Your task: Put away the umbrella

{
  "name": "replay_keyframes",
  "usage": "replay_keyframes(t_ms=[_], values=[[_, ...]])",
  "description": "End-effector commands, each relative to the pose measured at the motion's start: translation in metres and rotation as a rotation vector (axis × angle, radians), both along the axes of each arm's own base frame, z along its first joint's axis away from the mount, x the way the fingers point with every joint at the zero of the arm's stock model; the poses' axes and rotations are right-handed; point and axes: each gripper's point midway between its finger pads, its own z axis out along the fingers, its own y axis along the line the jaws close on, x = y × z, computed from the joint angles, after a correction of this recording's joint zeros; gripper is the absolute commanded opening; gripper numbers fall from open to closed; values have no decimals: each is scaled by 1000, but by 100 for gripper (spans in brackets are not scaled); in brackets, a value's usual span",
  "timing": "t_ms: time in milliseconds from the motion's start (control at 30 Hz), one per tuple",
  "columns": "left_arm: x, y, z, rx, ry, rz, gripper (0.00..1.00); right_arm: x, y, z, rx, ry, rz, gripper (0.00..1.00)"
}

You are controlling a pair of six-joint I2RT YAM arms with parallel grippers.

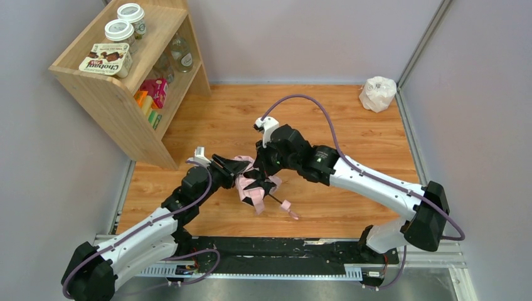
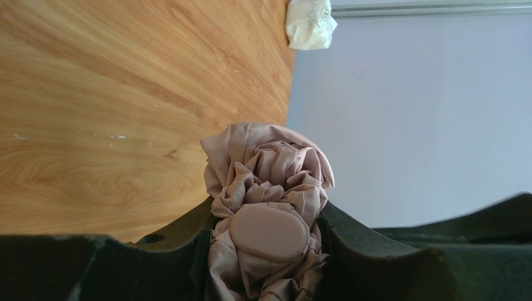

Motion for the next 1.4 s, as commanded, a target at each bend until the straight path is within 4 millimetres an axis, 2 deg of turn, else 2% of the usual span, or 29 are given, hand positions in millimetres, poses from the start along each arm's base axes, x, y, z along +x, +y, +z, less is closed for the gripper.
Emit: replay_keyframes(t_ms=[0, 100, 200, 333, 367, 433, 567, 600, 700, 800, 900, 967, 1033, 1133, 1200, 1267, 1367], values=[[0, -7, 41, -102, -110, -29, 0, 10, -5, 7, 106, 125, -38, 0], [-1, -7, 45, -120, -118, -31, 0, 18, -4, -3, 69, 116, -44, 0], [-1, -8, 51, -118, -130, -36, 0, 44, -25, -23, -56, 48, -166, 0], [-1, -7, 52, -117, -130, -31, 0, 58, -45, -48, -231, -17, -197, 2], [-1, -7, 50, -112, -122, -29, 0, 58, -49, -52, -255, -21, -193, 9], [0, -5, 46, -102, -103, -19, 0, 55, -56, -52, -287, -25, -183, 31], [2, 0, 30, -80, -38, 17, 0, 43, -70, -28, -259, -44, -177, 58], [3, 1, 27, -81, -19, 31, 0, 40, -75, -22, -254, -54, -179, 63], [4, 5, 13, -75, 41, 61, 0, 23, -88, -5, -242, -122, -149, 69], [4, 9, 6, -63, 74, 83, 0, -6, -79, 11, -159, -258, 1, 77], [5, 9, 4, -68, 90, 89, 0, -39, -53, 20, -50, -341, 208, 90], [5, 7, 5, -62, 89, 78, 0, -54, -34, 22, 11, -307, 308, 96], [5, 4, 7, -59, 81, 64, 0, -57, -18, 22, 30, -284, 350, 100], [6, 1, 13, -74, 57, 46, 0, -43, 0, 14, -9, -254, 339, 100], [4, -3, 16, -71, 42, 22, 0, -36, 4, 7, -36, -211, 338, 100], [2, -5, 13, -74, 50, 5, 0, -29, -2, 8, -24, -166, 296, 100], [4, 1, 14, -104, 31, 44, 0, -39, -21, 10, 14, -130, 235, 100]])
